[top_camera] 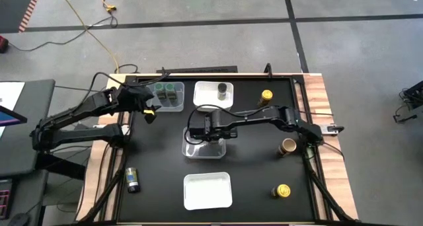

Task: Sort spices by type
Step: Put the top brown seasoning bottle into the bottom transparent bin

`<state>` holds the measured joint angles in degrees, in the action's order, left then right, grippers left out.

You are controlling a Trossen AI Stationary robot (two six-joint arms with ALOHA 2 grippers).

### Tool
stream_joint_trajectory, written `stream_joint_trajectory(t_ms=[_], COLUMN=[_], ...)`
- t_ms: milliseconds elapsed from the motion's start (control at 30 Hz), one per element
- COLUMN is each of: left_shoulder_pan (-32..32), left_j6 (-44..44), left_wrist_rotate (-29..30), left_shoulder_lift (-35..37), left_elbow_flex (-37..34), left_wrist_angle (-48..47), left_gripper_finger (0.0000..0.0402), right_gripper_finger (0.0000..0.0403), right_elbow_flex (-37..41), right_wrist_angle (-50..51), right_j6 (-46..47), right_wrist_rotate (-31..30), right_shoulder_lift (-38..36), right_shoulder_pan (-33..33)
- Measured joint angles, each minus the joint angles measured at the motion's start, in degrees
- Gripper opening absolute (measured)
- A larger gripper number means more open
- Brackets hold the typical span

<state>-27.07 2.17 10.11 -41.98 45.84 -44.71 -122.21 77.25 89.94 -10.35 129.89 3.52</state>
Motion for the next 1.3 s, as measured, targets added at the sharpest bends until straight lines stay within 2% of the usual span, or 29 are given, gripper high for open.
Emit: stream_joint_trajectory(t_ms=[167,967,1300], left_shoulder_pan=[0.0,0.0,0.0], left_j6=[0.0,0.7,0.7], left_wrist_rotate=[0.0,0.0,0.0], left_shoulder_lift=[0.0,0.0,0.0], left_elbow_flex=[0.0,0.0,0.0], left_wrist_angle=[-0.1,-1.1,-1.1], left_gripper_finger=[0.0263,0.0263,0.0263], right_gripper_finger=[0.0299,0.0329,0.0381], right_elbow_flex=[0.2,0.3,0.4], right_wrist_angle=[-0.1,-1.3,-1.2], right_j6=[-0.1,0.0,0.0], right_wrist_rotate=[1.5,1.0,-0.3], right_shoulder_lift=[0.5,0.7,0.7], right_shoulder_pan=[-0.1,0.0,0.0])
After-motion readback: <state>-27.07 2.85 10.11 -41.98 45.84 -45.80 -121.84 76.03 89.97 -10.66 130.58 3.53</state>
